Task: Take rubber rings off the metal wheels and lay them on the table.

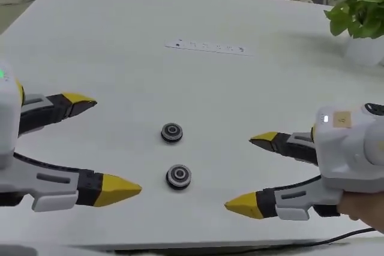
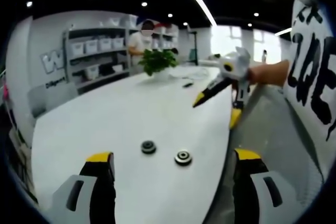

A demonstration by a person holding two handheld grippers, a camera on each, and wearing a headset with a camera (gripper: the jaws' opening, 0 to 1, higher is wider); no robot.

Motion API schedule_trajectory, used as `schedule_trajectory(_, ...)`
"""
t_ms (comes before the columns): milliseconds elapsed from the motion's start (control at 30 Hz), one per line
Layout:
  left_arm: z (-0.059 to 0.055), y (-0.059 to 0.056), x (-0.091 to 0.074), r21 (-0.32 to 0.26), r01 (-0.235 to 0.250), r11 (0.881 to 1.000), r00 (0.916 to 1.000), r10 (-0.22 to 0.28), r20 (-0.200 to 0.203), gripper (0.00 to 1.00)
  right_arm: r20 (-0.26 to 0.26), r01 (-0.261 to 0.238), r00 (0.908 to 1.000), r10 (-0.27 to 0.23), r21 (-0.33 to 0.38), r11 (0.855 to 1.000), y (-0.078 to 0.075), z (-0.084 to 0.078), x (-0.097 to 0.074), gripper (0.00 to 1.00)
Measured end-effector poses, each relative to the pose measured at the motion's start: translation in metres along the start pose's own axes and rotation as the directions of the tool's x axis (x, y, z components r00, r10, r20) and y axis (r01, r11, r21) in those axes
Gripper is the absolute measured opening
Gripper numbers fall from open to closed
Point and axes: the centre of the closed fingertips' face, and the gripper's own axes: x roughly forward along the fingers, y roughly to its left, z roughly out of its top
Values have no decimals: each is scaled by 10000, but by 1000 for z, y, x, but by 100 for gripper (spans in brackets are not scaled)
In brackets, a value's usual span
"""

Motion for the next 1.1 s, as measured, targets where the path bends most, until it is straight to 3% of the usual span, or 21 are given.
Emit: schedule_trajectory(1100, -14, 2, 11, -8, 256, 9997, 9990, -256, -376, 92, -402, -212, 9990, 195, -426, 9989, -8, 0, 13, 74)
